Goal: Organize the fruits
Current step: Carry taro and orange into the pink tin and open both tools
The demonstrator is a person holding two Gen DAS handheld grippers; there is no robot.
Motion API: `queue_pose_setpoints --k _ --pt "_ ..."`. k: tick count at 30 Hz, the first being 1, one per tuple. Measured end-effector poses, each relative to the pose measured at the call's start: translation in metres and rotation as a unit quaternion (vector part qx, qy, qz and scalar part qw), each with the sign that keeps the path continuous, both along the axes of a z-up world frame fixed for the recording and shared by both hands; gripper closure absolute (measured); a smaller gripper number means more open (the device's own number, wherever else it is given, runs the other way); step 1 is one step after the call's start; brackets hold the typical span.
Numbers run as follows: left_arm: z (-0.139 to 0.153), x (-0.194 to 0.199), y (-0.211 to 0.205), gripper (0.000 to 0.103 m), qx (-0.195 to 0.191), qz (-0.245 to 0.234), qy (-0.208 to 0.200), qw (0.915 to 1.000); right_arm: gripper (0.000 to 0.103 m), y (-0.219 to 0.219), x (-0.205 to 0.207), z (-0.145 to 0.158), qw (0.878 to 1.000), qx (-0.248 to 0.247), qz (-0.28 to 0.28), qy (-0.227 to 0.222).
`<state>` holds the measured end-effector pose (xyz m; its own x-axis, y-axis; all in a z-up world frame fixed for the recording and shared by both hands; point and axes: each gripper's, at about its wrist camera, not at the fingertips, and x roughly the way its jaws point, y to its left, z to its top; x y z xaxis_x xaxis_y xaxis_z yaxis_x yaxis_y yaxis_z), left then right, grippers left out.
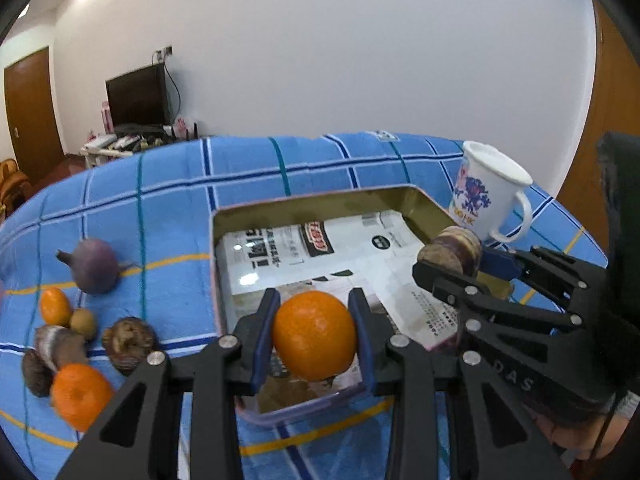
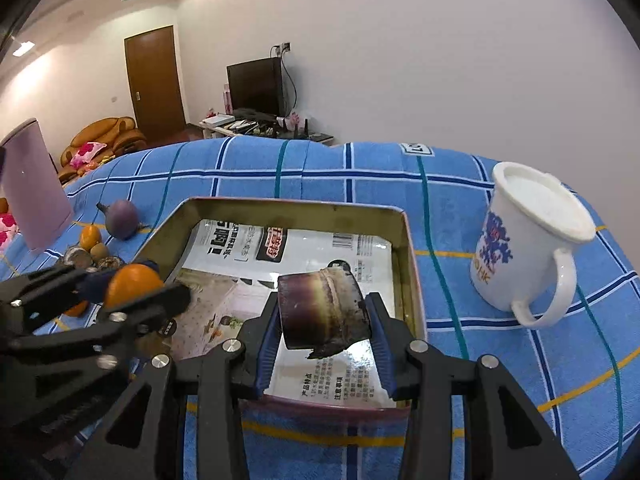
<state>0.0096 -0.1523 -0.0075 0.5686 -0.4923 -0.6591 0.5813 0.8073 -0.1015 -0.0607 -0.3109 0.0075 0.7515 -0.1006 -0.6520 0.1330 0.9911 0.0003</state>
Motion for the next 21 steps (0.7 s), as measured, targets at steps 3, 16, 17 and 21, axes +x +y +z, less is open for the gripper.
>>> queue_pose_setpoints --k 3,16,17,21 --pt "-0.0056 0.0008 -0.0033 0.065 0.003 0.0 0.005 1.0 0.06 0.0021 0.0024 -0.003 1.0 -0.007 -0.001 0.007" --pt "-0.0088 -0.0003 -0.0084 0.064 0.025 0.008 -0.007 0.9996 0.058 -0.0018 0.005 -0.0096 1.0 0.018 -0.001 0.018" --pt "-0.0083 -0.0012 -0.0079 0.064 0.027 0.009 -0.01 0.9996 0.057 -0.0021 0.0048 -0.0097 1.0 0.019 -0.002 0.019" --pt "-0.0069 -0.0019 -0.0053 0.057 0.022 0.012 -0.011 0.9996 0.057 -0.0035 0.0036 -0.0085 0.999 0.028 0.001 0.016"
